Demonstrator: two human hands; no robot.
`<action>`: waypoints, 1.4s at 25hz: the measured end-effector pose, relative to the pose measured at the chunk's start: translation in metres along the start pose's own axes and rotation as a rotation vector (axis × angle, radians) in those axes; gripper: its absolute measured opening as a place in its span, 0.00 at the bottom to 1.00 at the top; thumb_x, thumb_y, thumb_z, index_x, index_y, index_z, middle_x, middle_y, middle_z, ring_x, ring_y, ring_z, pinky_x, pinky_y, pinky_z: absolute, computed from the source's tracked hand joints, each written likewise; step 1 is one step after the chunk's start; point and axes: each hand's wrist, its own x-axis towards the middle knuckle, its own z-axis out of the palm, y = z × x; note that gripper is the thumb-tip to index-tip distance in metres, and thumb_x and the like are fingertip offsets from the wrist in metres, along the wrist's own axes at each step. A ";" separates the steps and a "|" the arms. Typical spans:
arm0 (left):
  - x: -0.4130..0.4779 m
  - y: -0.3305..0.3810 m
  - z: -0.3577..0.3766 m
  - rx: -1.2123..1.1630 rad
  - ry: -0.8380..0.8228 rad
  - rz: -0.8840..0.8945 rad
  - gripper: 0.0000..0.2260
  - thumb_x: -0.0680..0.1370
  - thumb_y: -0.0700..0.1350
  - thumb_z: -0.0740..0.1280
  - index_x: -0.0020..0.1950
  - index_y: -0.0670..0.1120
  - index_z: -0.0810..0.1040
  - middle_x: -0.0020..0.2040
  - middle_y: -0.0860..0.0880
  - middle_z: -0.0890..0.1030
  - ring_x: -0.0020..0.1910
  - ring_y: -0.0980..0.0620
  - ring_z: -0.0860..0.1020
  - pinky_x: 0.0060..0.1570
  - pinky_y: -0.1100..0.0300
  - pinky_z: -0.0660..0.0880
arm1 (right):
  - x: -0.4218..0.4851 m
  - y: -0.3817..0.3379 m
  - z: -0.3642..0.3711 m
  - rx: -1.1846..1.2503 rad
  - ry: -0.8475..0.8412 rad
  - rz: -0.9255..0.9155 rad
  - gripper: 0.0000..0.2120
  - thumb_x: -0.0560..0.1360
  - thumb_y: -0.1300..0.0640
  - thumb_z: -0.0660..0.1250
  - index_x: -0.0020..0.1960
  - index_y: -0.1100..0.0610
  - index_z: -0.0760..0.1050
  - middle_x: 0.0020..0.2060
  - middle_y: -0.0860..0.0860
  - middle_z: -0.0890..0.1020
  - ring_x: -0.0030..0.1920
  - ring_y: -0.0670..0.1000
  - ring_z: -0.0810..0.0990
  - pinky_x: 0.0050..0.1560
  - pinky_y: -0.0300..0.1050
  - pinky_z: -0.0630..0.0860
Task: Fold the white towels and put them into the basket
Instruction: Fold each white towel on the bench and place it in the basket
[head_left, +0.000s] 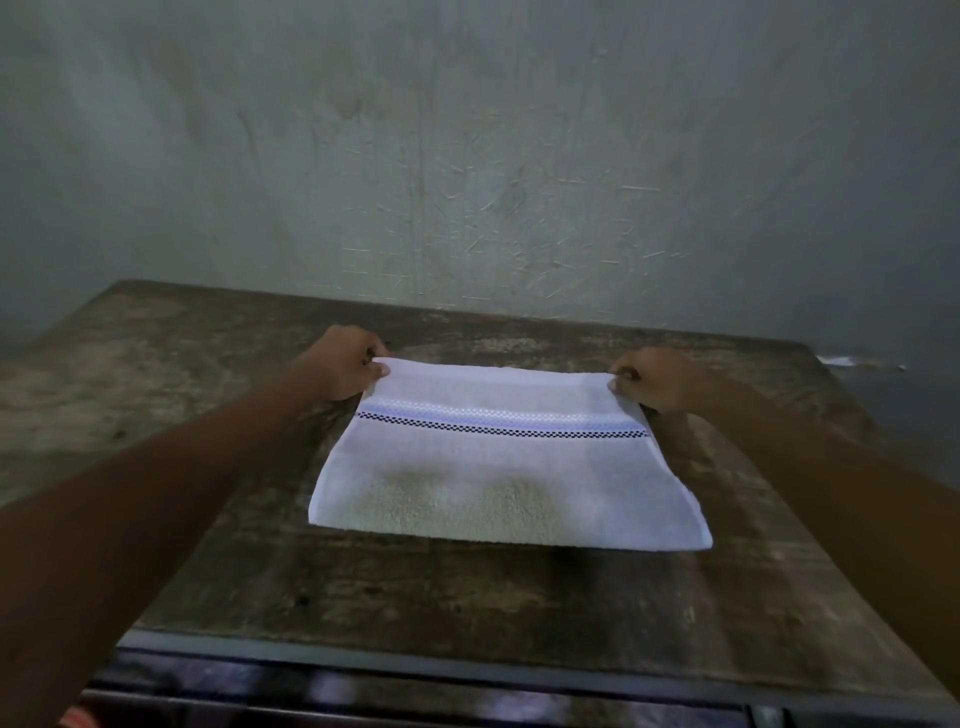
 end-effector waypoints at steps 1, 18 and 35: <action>0.000 0.002 -0.001 0.011 -0.017 -0.007 0.09 0.76 0.42 0.67 0.52 0.38 0.80 0.51 0.40 0.82 0.50 0.43 0.78 0.47 0.60 0.68 | 0.000 -0.002 -0.002 -0.027 -0.012 0.003 0.12 0.79 0.59 0.61 0.54 0.64 0.79 0.40 0.55 0.80 0.37 0.49 0.75 0.40 0.41 0.66; -0.132 0.118 -0.251 0.006 0.287 0.196 0.10 0.75 0.41 0.69 0.55 0.42 0.81 0.43 0.43 0.82 0.42 0.50 0.78 0.39 0.63 0.68 | -0.193 -0.089 -0.241 0.013 0.162 -0.069 0.07 0.75 0.64 0.67 0.38 0.57 0.75 0.29 0.52 0.80 0.29 0.45 0.77 0.27 0.29 0.69; -0.217 0.159 -0.330 -0.026 0.523 0.261 0.06 0.68 0.45 0.76 0.43 0.46 0.85 0.35 0.48 0.83 0.29 0.66 0.75 0.30 0.72 0.67 | -0.292 -0.122 -0.304 0.042 0.484 -0.134 0.10 0.73 0.70 0.65 0.39 0.56 0.74 0.30 0.51 0.80 0.32 0.48 0.77 0.36 0.40 0.73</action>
